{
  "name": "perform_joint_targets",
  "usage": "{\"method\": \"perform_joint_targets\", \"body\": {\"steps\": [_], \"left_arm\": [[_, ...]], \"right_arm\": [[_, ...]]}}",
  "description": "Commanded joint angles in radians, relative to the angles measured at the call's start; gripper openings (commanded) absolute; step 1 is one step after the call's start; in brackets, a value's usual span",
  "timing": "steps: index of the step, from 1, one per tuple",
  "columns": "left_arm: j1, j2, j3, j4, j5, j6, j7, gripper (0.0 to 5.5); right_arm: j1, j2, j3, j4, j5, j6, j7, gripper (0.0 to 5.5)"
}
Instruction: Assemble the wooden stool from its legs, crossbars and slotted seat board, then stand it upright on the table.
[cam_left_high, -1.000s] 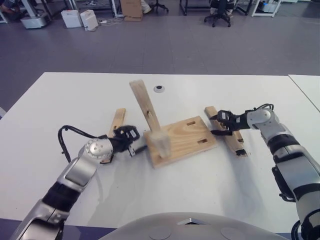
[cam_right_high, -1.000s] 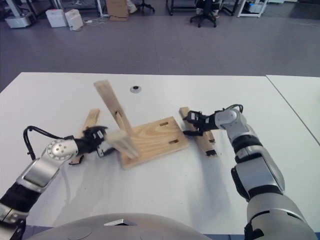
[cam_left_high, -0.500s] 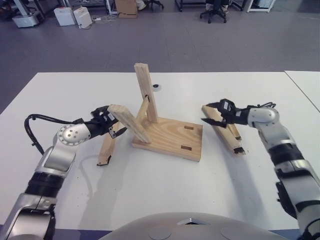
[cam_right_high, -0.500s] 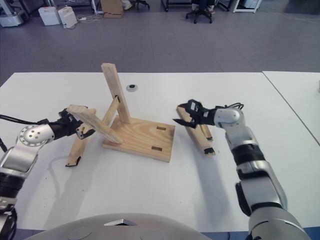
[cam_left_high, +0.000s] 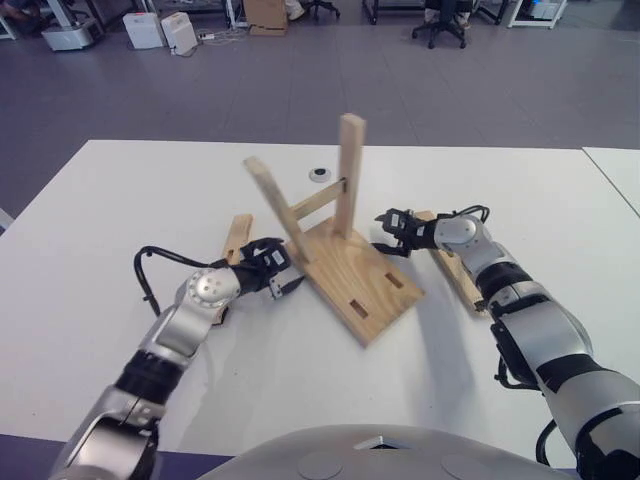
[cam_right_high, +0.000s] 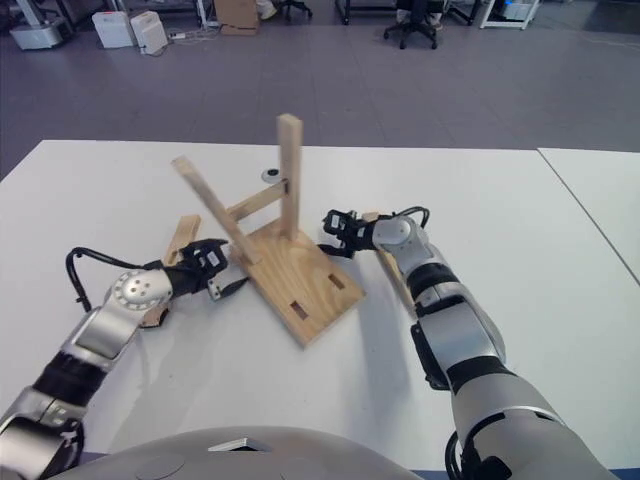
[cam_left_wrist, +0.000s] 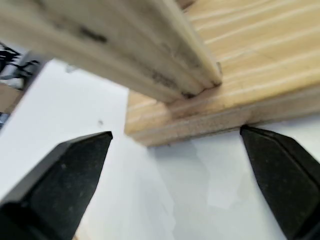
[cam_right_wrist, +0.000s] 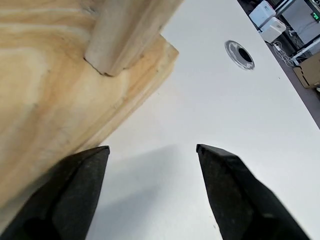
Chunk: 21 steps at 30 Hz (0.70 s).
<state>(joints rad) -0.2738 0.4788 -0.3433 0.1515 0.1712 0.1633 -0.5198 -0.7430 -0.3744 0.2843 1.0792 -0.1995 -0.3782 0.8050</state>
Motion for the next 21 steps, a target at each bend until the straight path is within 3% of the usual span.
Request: {"method": "perform_joint_targets", "body": {"steps": [1, 6, 9, 14, 21], "left_arm": [[-0.073, -0.082, -0.011, 0.238, 0.060, -0.037, 0.106, 4.73], [-0.093, -0.113, 0.020, 0.264, 0.040, -0.092, 0.113, 4.73], [-0.051, -0.106, 0.073, 0.180, 0.011, -0.067, 0.121, 4.73], [-0.014, -0.098, 0.170, 0.031, -0.052, -0.013, 0.118, 4.73], [0.037, -0.093, 0.207, -0.078, -0.065, 0.055, 0.111, 4.73]], "right_arm": [[0.121, -0.022, -0.068, -0.173, 0.059, 0.064, -0.038, 3.27], [0.313, -0.144, -0.358, -0.612, 0.226, 0.343, -0.193, 3.27], [0.435, -0.161, -0.508, -0.744, 0.356, 0.564, -0.238, 3.27], [0.539, -0.103, -0.560, -0.809, 0.467, 0.760, -0.273, 3.27], [0.600, -0.055, -0.496, -0.818, 0.454, 0.813, -0.295, 3.27]]}}
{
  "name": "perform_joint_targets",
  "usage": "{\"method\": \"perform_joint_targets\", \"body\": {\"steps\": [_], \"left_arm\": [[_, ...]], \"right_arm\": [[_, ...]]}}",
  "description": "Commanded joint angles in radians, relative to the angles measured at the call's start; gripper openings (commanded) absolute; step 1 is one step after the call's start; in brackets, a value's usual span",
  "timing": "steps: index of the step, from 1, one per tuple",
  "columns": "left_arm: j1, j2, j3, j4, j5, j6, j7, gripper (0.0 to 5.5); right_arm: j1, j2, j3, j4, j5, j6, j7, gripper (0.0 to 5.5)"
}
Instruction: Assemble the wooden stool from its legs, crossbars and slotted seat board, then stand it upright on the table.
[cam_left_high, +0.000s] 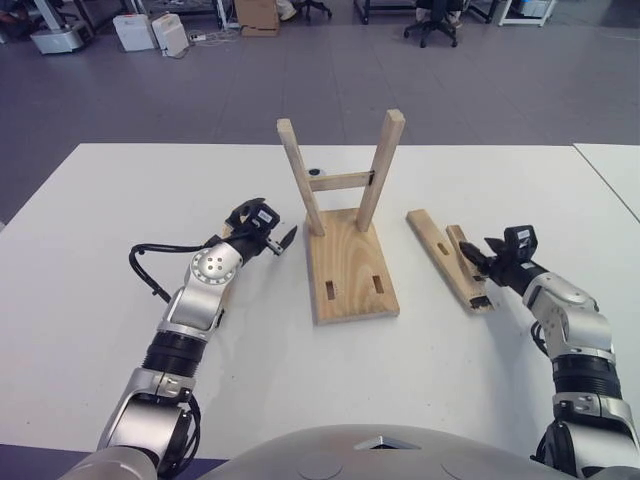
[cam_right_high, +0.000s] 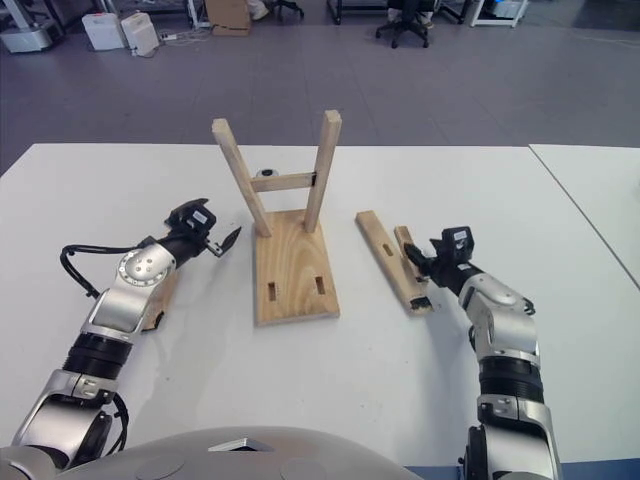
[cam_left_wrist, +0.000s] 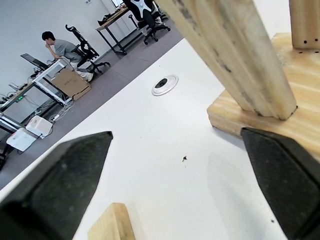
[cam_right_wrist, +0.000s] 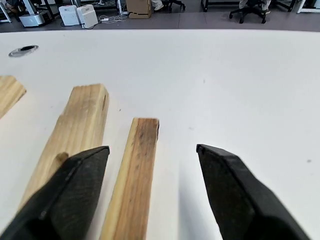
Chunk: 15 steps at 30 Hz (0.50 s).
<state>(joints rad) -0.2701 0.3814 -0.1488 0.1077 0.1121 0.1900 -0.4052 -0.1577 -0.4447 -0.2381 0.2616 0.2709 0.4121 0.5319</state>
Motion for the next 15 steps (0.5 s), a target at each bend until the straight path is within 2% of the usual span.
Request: {"method": "perform_joint_targets", "body": {"steps": [1, 7, 11, 13, 15], "left_arm": [[0.038, 0.003, 0.014, -0.048, -0.006, 0.036, -0.002, 4.73], [0.038, 0.004, 0.023, -0.132, -0.003, 0.088, -0.002, 4.73], [0.093, 0.005, 0.089, -0.388, -0.102, 0.173, -0.035, 4.73], [0.043, -0.045, 0.166, -0.531, -0.276, 0.255, -0.050, 4.73], [-0.135, -0.156, 0.298, -0.616, -0.547, 0.379, 0.045, 4.73]], "right_arm": [[0.017, 0.016, 0.030, 0.006, -0.019, 0.030, -0.029, 3.13], [0.059, 0.011, 0.051, -0.029, -0.026, 0.078, -0.049, 2.00], [0.078, 0.024, 0.061, -0.036, -0.059, 0.083, -0.109, 1.35], [0.025, 0.012, 0.003, -0.072, -0.067, -0.053, -0.159, 1.30], [-0.148, -0.042, -0.050, -0.206, -0.047, -0.127, -0.179, 1.30]]}}
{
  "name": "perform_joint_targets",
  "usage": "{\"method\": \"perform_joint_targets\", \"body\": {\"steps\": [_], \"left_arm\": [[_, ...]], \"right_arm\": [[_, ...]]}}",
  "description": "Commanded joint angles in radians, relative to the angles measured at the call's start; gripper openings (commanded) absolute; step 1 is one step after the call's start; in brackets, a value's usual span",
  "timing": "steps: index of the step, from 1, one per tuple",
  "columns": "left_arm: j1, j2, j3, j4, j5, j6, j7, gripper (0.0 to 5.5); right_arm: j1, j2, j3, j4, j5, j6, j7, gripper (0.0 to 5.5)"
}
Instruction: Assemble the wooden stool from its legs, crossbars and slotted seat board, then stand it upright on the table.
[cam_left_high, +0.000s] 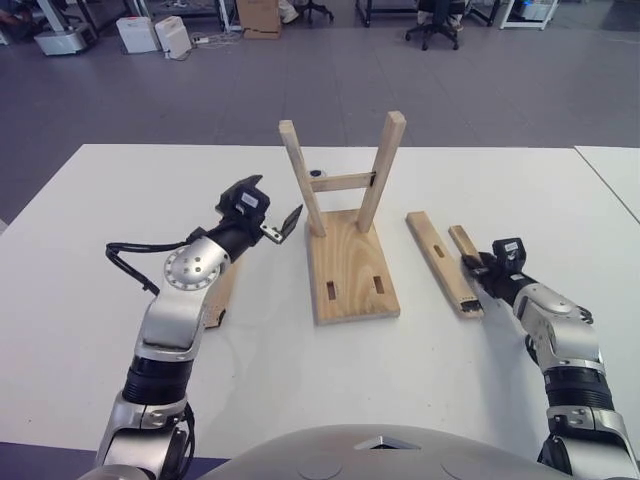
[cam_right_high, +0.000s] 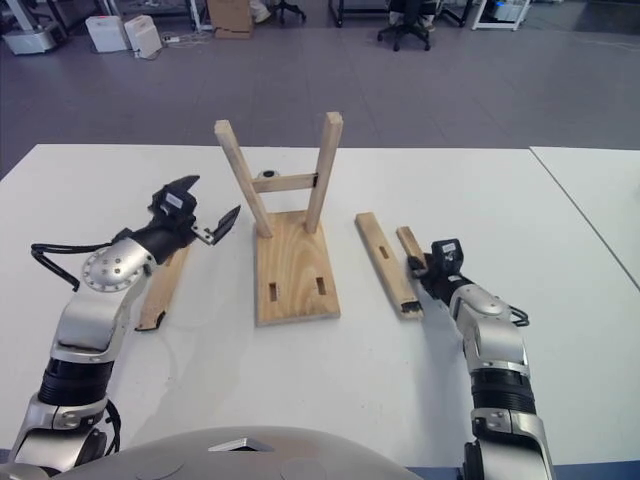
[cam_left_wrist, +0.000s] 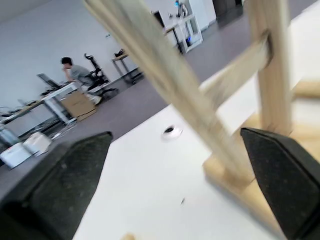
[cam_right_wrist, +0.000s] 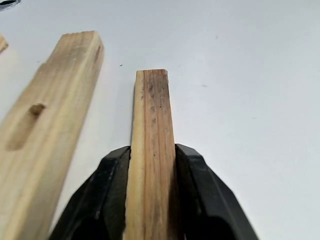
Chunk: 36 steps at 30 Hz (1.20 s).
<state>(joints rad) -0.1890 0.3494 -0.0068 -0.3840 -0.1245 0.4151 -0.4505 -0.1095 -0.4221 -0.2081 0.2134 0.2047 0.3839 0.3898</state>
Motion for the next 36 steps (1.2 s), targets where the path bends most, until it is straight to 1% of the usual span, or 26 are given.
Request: {"method": "perform_joint_targets", "body": {"steps": [1, 2, 3, 5, 6, 8, 12, 14, 15, 21, 29, 30, 31, 32, 35, 36], "left_arm": [[-0.302, -0.169, 0.203, -0.130, -0.429, 0.211, 0.142, 4.73], [-0.375, -0.210, 0.226, -0.119, -0.533, 0.258, 0.183, 4.73], [-0.433, -0.247, 0.237, -0.101, -0.621, 0.293, 0.219, 4.73], [-0.510, -0.300, 0.244, -0.077, -0.757, 0.340, 0.279, 4.73], [-0.537, -0.320, 0.244, -0.072, -0.812, 0.354, 0.306, 4.54], [-0.565, -0.341, 0.243, -0.060, -0.882, 0.368, 0.347, 4.24], [-0.565, -0.343, 0.246, -0.041, -0.959, 0.366, 0.410, 3.66], [-0.566, -0.338, 0.242, -0.033, -0.982, 0.359, 0.420, 3.11], [-0.567, -0.333, 0.239, -0.025, -0.990, 0.356, 0.421, 2.99], [-0.574, -0.312, 0.236, -0.008, -1.018, 0.331, 0.426, 1.82], [-0.569, -0.308, 0.217, -0.001, -1.020, 0.301, 0.438, 0.50], [-0.566, -0.307, 0.215, -0.002, -1.020, 0.296, 0.439, 0.41], [-0.559, -0.308, 0.216, -0.007, -1.020, 0.291, 0.445, 0.41], [-0.535, -0.297, 0.224, -0.016, -1.011, 0.285, 0.450, 0.41], [-0.359, -0.217, 0.305, -0.071, -0.964, 0.262, 0.450, 0.41], [-0.279, -0.170, 0.332, -0.084, -0.920, 0.252, 0.423, 0.41]], "right_arm": [[-0.278, -0.072, -0.065, -0.257, 0.045, -0.092, -0.019, 1.30], [-0.344, -0.065, -0.010, -0.379, 0.061, -0.093, 0.016, 1.30], [-0.396, -0.046, 0.070, -0.490, 0.067, -0.100, 0.055, 1.30], [-0.468, -0.012, 0.205, -0.616, 0.049, -0.121, 0.097, 1.30], [-0.502, 0.014, 0.249, -0.644, 0.048, -0.123, 0.100, 1.30], [-0.550, 0.060, 0.291, -0.668, 0.055, -0.117, 0.089, 1.30], [-0.567, 0.077, 0.282, -0.642, 0.060, -0.127, 0.094, 1.30], [-0.565, 0.078, 0.284, -0.642, 0.067, -0.125, 0.102, 1.30], [-0.565, 0.079, 0.286, -0.644, 0.069, -0.123, 0.104, 1.30], [-0.555, 0.075, 0.292, -0.658, 0.072, -0.115, 0.114, 1.30], [-0.552, 0.067, 0.297, -0.668, 0.064, -0.104, 0.118, 1.30], [-0.550, 0.065, 0.299, -0.670, 0.067, -0.089, 0.118, 1.68], [-0.547, 0.064, 0.302, -0.673, 0.077, -0.068, 0.121, 1.75], [-0.530, 0.055, 0.308, -0.679, 0.082, -0.047, 0.130, 2.03], [-0.428, 0.003, 0.278, -0.700, 0.067, 0.004, 0.134, 2.52], [-0.381, -0.022, 0.252, -0.699, 0.055, 0.012, 0.131, 2.56]]}}
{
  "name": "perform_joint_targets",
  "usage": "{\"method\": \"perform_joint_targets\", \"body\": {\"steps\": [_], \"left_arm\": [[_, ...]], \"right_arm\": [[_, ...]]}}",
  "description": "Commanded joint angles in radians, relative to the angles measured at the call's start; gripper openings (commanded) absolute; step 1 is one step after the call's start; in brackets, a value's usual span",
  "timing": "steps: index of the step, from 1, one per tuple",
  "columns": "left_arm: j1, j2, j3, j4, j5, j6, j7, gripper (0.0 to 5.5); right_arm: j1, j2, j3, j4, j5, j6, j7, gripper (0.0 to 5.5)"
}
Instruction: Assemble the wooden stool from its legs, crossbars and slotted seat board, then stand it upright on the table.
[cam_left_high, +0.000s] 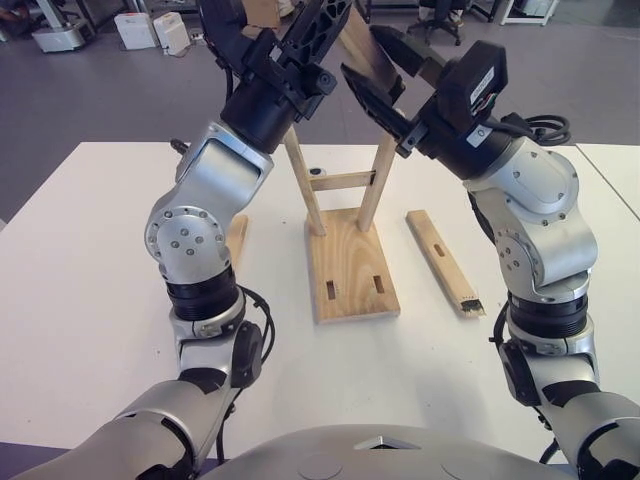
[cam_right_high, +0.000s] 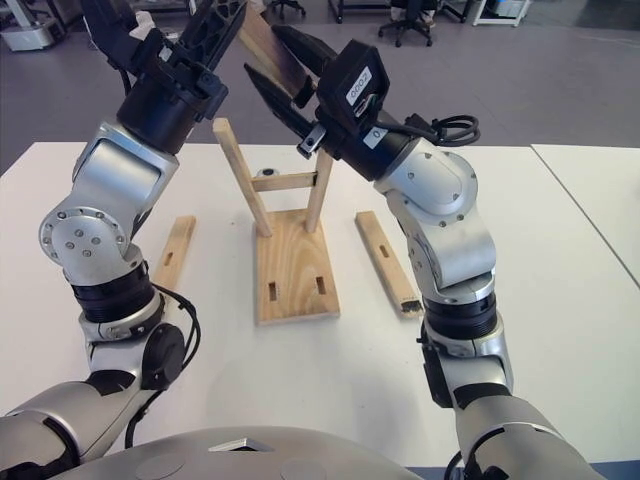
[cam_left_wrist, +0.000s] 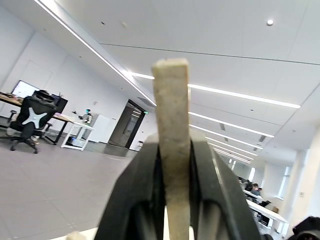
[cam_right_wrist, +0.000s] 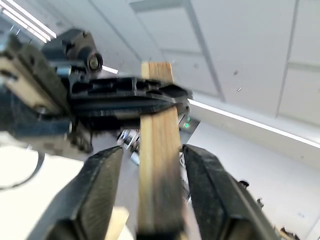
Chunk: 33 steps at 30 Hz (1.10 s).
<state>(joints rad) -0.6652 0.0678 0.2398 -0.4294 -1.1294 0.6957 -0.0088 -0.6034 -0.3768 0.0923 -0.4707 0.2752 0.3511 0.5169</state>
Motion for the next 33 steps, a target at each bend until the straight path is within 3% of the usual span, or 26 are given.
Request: {"method": "perform_joint_targets", "body": {"steps": [1, 4, 7, 14, 33], "left_arm": [[0.271, 0.153, 0.104, -0.045, 0.127, -0.043, -0.048, 0.41], [0.514, 0.246, 0.129, 0.035, 0.322, -0.155, -0.159, 0.40], [0.600, 0.240, 0.155, 0.175, 0.453, -0.290, -0.187, 0.40], [0.581, 0.218, 0.170, 0.390, 0.506, -0.412, -0.248, 0.40], [0.710, 0.153, 0.115, 0.448, 0.603, -0.479, -0.276, 0.40]], "right_arm": [[0.154, -0.090, -0.071, -0.008, -0.025, 0.048, 0.002, 2.56], [0.286, -0.147, -0.131, 0.106, -0.092, 0.004, -0.020, 2.56], [0.340, -0.146, -0.139, 0.267, -0.154, -0.066, -0.051, 2.56], [0.381, -0.086, -0.109, 0.402, -0.195, -0.176, -0.072, 2.56], [0.412, -0.055, -0.084, 0.460, -0.246, -0.248, -0.087, 2.56]]}}
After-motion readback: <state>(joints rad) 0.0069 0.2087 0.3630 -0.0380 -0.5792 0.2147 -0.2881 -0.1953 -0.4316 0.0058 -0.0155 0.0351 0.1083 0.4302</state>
